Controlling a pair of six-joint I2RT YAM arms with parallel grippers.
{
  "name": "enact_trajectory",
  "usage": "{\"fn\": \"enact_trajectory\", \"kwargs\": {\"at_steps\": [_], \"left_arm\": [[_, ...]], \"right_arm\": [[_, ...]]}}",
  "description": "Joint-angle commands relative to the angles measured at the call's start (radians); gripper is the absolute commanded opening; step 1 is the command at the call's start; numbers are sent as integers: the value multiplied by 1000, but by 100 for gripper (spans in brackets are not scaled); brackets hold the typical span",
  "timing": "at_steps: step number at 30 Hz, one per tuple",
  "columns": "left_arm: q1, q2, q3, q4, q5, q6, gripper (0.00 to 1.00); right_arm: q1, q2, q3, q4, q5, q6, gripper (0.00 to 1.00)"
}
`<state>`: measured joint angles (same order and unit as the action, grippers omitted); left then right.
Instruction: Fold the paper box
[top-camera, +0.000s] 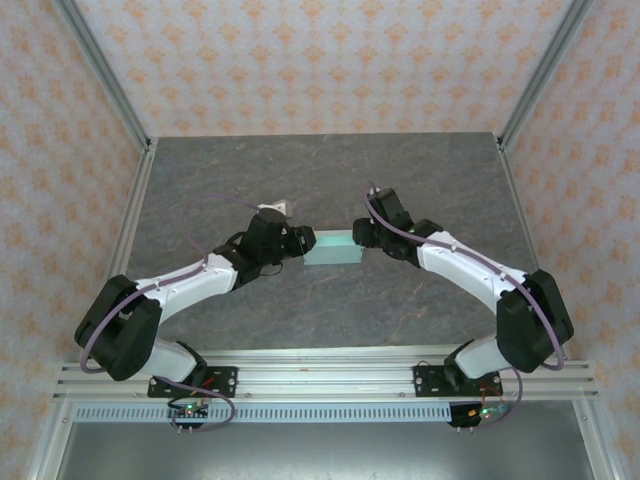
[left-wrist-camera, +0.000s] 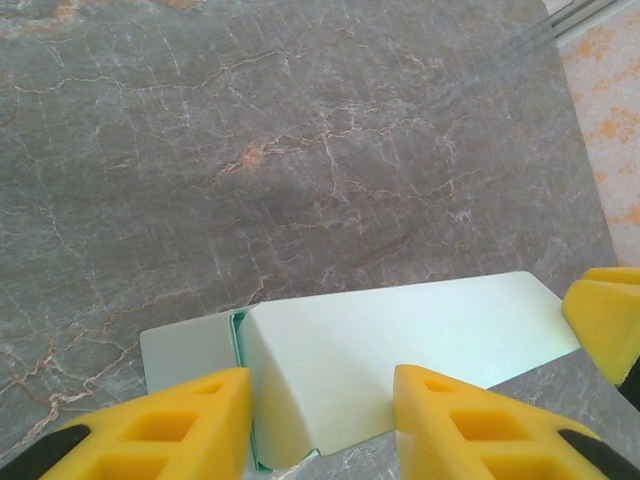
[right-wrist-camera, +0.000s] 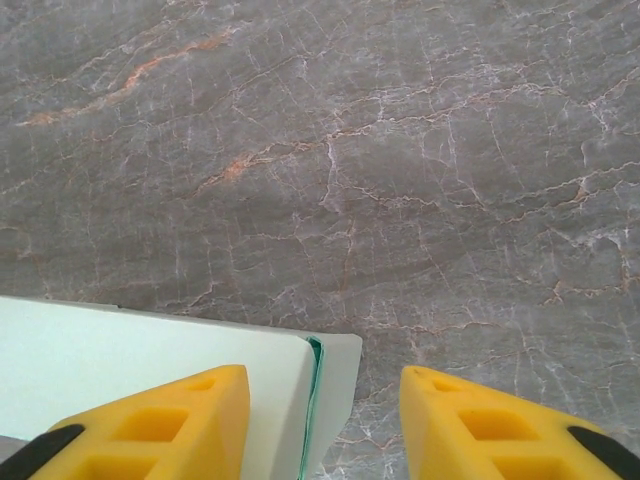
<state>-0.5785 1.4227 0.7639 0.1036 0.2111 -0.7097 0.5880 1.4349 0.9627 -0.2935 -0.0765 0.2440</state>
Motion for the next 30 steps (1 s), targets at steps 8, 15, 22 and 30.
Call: {"fn": "enact_trajectory", "kwargs": {"at_steps": [8, 15, 22, 30], "left_arm": [[-19, 16, -71, -217, -87, 45, 41], [-39, 13, -100, -226, -128, 60, 42], [-49, 12, -86, -236, -149, 85, 47], [-46, -4, 2, -247, -153, 104, 58]], "right_arm": [[-3, 1, -127, -18, -5, 40, 41], [-2, 2, -214, 24, -5, 66, 39], [0, 19, -259, 55, -21, 86, 37], [13, 1, -194, 31, -11, 71, 36]]}}
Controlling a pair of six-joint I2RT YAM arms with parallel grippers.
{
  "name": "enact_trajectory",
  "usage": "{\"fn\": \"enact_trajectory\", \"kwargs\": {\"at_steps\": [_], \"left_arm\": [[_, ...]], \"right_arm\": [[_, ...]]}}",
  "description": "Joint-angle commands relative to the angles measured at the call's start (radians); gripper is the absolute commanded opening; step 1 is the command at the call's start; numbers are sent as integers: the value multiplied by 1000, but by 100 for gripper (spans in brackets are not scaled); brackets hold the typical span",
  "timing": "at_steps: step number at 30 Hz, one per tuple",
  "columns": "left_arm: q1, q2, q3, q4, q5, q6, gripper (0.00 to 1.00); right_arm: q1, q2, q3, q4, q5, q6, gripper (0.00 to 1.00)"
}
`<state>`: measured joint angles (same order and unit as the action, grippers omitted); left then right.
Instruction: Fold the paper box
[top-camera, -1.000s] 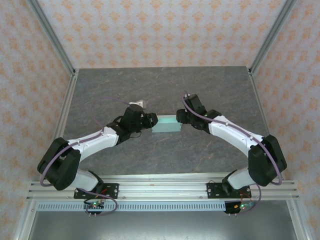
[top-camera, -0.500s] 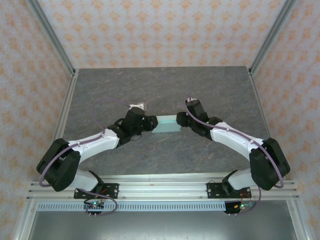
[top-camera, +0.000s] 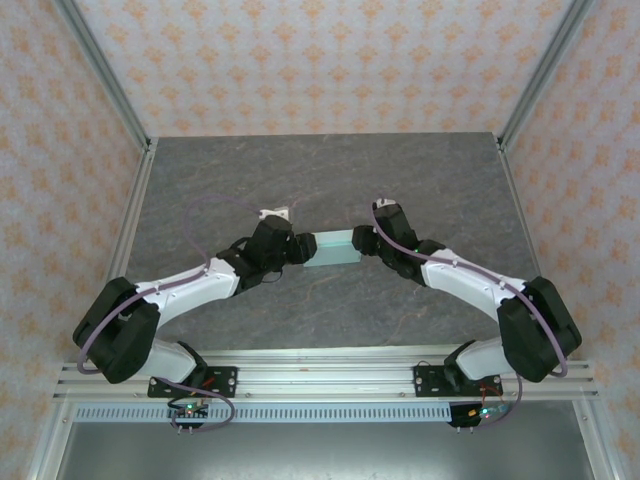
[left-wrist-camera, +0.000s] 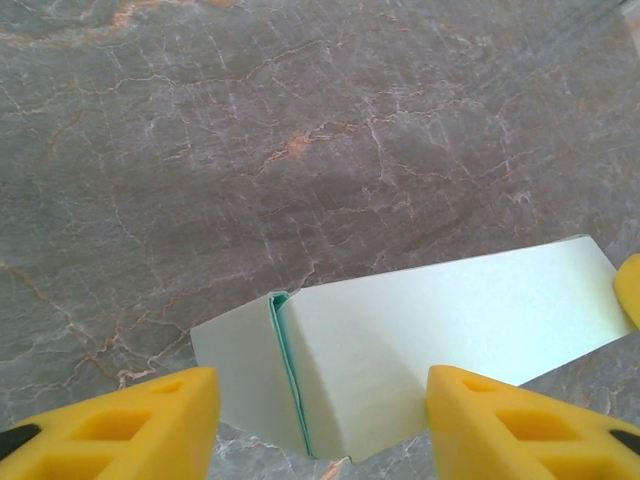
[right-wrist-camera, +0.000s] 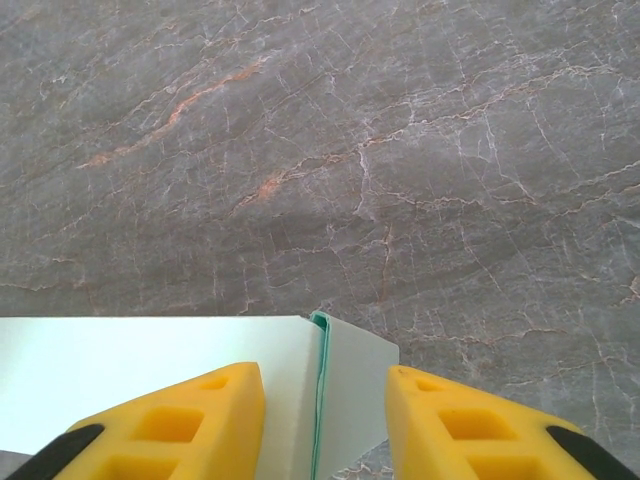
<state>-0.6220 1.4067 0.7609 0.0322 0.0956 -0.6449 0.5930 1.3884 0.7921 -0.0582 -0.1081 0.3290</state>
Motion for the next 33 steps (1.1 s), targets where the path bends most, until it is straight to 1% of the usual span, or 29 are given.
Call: {"fn": "enact_trajectory", "kwargs": {"at_steps": [1, 4, 7, 9, 12, 18, 22, 26, 29, 31, 33], "left_arm": [[0, 15, 12, -170, -27, 37, 59], [13, 22, 17, -143, 10, 16, 62], [28, 23, 5, -115, 41, -6, 63], [37, 33, -3, -116, 49, -15, 60], [41, 51, -33, -107, 62, -31, 52], [44, 102, -157, -26, 95, -84, 36], [47, 135, -213, 43, 134, -119, 32], [51, 123, -189, 39, 145, -115, 33], [62, 91, -146, 0, 140, -92, 41], [79, 70, -124, -15, 149, -86, 49], [99, 51, -107, -18, 167, -82, 53]], "right_arm": [[10, 48, -22, -204, 22, -14, 36], [13, 55, -21, -204, 24, -13, 36], [14, 55, -24, -203, 26, -13, 36], [13, 55, -22, -203, 29, -14, 36], [13, 57, -13, -208, 36, -19, 36], [-3, 84, -9, -213, 42, -40, 35], [-11, 106, -42, -186, -6, -29, 34], [-13, 106, -29, -195, -22, -34, 33], [-14, 92, -1, -210, -11, -42, 32], [-15, 89, 11, -217, -7, -46, 32], [-12, 93, 15, -214, -9, -44, 32]]}}
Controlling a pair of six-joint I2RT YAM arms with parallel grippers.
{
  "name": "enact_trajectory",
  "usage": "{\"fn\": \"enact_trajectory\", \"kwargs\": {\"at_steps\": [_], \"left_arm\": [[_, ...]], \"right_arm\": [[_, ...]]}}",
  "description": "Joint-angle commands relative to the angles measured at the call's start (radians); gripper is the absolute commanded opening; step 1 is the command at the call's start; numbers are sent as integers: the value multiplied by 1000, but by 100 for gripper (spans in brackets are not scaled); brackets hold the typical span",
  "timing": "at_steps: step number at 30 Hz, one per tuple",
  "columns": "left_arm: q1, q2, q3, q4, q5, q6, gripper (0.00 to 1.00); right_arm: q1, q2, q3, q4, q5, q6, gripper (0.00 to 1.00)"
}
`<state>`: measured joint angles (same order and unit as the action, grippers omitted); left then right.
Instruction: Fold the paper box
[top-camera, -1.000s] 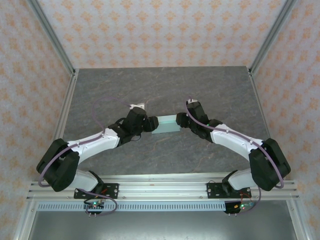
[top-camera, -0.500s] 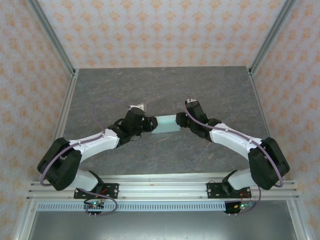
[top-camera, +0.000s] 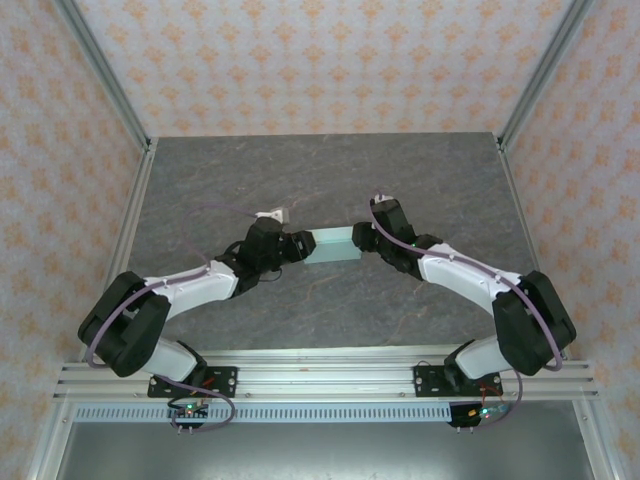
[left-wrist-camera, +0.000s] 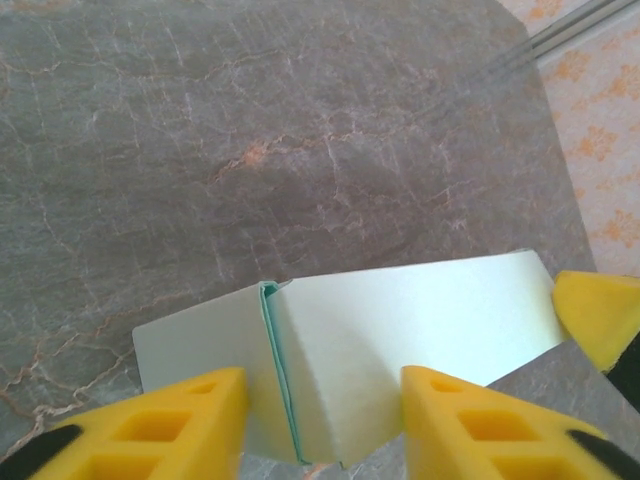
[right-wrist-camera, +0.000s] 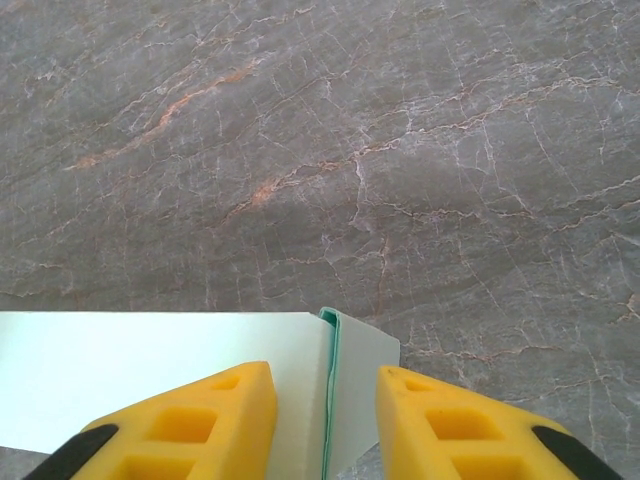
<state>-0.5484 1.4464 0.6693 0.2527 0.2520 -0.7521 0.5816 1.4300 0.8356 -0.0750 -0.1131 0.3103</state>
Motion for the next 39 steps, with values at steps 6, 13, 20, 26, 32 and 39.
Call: {"fn": "enact_trajectory", "kwargs": {"at_steps": [6, 13, 20, 26, 32, 39], "left_arm": [[59, -19, 6, -221, 78, 18, 62], [94, -18, -22, -149, 158, -12, 64], [104, -25, -40, -103, 192, -22, 54], [133, 14, -72, -43, 240, -60, 41], [154, 91, -135, 43, 293, -93, 31], [171, 184, -179, 156, 356, -130, 23]], "right_arm": [[2, 61, -34, -187, -10, -20, 31], [5, 67, -35, -185, -2, -19, 31], [12, 73, -36, -187, 6, -17, 30], [14, 72, -38, -194, 19, -20, 30], [14, 71, -41, -196, 30, -23, 30], [14, 74, -43, -195, 32, -22, 30]]}}
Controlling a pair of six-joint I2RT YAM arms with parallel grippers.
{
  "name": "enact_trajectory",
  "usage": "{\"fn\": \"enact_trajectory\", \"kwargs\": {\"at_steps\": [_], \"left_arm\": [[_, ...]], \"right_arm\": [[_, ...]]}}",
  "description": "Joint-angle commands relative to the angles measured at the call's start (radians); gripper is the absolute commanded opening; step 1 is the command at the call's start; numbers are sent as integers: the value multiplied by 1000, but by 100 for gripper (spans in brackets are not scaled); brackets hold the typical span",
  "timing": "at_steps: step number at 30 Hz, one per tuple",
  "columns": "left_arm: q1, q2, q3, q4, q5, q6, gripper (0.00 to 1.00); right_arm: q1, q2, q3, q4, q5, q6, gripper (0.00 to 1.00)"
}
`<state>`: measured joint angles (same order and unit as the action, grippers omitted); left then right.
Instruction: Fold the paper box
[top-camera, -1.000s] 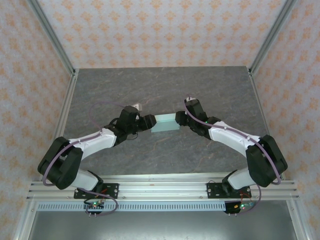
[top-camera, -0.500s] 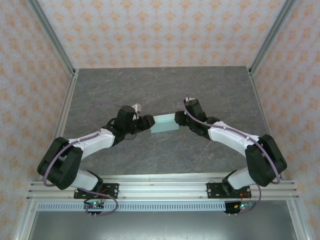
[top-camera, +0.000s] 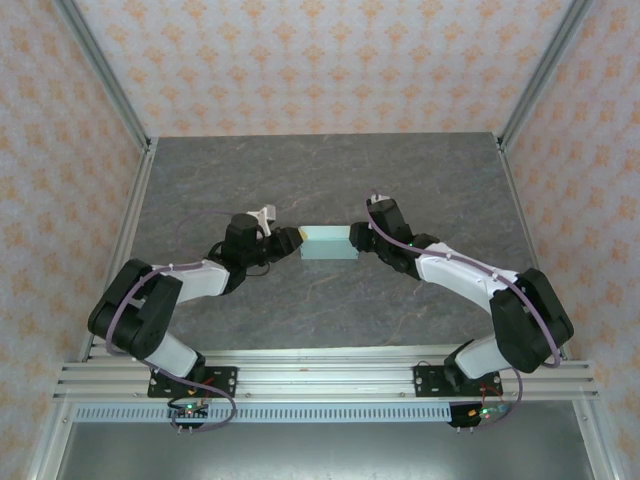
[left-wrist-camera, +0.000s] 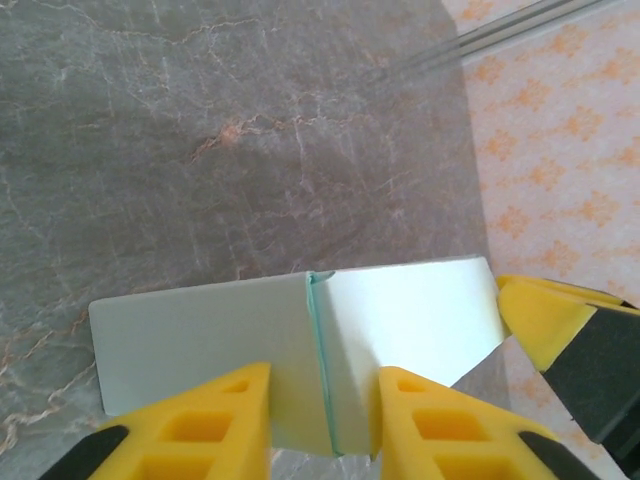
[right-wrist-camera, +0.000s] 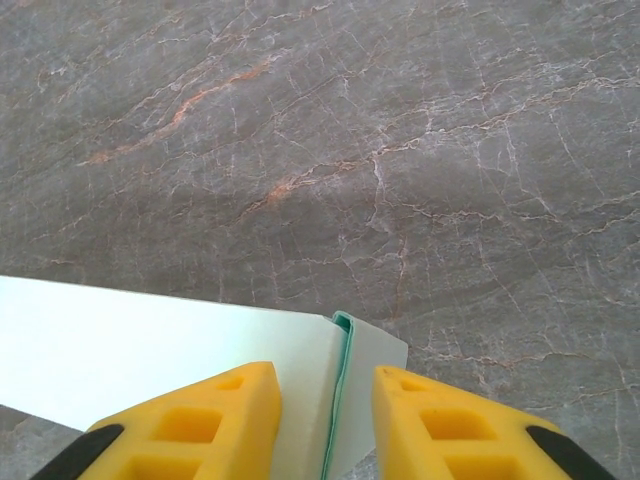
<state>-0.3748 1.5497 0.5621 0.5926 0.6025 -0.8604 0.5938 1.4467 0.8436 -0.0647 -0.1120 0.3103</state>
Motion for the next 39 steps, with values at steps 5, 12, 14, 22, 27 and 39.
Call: {"fn": "enact_trajectory", "kwargs": {"at_steps": [5, 12, 14, 22, 27, 39], "left_arm": [[-1, 3, -19, -314, -41, 38, 30], [4, -66, 74, -434, -82, 93, 51], [5, -59, 93, -440, -78, 96, 52], [5, 18, 66, -419, -74, 91, 34], [5, 87, -28, -354, -82, 70, 23], [-7, 30, 26, -413, -93, 79, 21]], "right_arm": [[2, 50, -41, -216, 35, -27, 30], [4, 52, -38, -217, 35, -27, 30], [3, 53, -37, -219, 37, -28, 30], [3, 57, -28, -220, 46, -36, 31], [-1, 61, -15, -223, 57, -50, 31], [-49, 59, 94, -234, -32, -79, 39]]}}
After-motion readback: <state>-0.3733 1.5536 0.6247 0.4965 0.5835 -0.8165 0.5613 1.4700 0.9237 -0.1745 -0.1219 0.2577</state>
